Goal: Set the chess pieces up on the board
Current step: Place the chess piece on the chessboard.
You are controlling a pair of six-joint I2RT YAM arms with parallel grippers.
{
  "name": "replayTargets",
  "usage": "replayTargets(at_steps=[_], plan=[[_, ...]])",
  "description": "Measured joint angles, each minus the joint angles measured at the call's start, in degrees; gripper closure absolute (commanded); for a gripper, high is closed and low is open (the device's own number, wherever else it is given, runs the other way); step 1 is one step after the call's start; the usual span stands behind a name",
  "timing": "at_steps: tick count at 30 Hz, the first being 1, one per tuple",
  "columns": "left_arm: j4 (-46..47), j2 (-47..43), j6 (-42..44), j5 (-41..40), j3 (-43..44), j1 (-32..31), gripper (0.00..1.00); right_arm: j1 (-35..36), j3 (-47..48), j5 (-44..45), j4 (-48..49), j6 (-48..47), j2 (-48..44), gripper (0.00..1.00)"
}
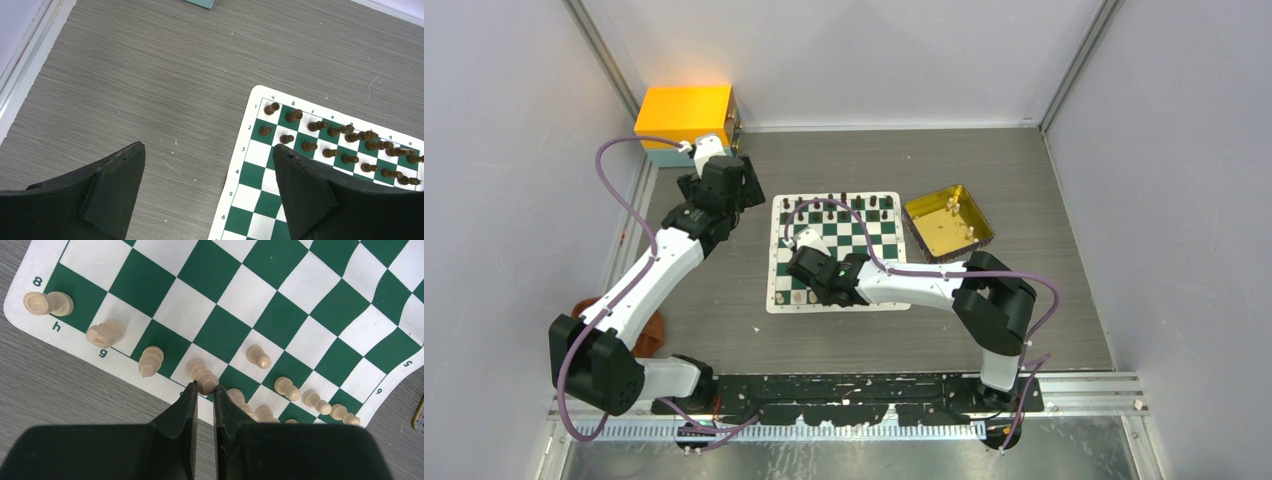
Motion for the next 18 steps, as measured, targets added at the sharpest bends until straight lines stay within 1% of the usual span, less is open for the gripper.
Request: replayTargets(at_steps=[18], plan=[[0.02, 0.0, -0.02, 0.0, 0.0, 0.0, 0.02, 0.0, 0.0, 0.44, -0.9, -0.57, -0.2, 1.0]])
